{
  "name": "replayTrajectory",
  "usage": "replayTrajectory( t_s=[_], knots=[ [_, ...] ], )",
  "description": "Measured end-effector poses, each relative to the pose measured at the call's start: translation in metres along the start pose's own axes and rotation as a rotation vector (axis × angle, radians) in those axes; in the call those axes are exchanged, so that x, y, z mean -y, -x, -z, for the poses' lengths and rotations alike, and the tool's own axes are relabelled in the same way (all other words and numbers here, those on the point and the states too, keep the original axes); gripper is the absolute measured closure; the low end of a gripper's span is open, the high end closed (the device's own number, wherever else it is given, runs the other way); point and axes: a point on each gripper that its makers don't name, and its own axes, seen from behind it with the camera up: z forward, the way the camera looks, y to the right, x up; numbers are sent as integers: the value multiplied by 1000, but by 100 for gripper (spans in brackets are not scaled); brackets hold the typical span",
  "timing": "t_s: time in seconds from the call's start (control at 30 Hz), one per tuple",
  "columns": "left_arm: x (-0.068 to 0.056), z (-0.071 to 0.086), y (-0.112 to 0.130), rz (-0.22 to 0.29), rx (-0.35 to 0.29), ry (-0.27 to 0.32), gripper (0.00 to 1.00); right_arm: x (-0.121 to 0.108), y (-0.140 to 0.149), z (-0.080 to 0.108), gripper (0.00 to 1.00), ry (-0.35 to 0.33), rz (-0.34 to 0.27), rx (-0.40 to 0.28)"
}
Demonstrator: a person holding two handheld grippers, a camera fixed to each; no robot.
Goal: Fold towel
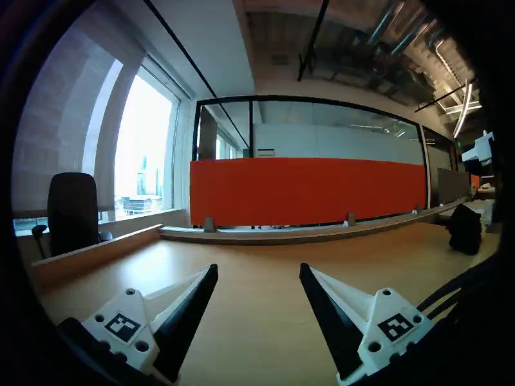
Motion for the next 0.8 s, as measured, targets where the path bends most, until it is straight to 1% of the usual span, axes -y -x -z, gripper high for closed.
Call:
replayTrajectory(
  t_s=[0.17,0.37,0.8],
  knots=[
    [1,0,8,5,8,-3,6,-2,3,-1,1,2,3,0],
    [-1,-2,14,7,28,1,6,-5,4,-2,0,4,1,0],
    [-1,-4,16,6,29,-4,6,-12,9,-1,1,12,-2,8]
  ],
)
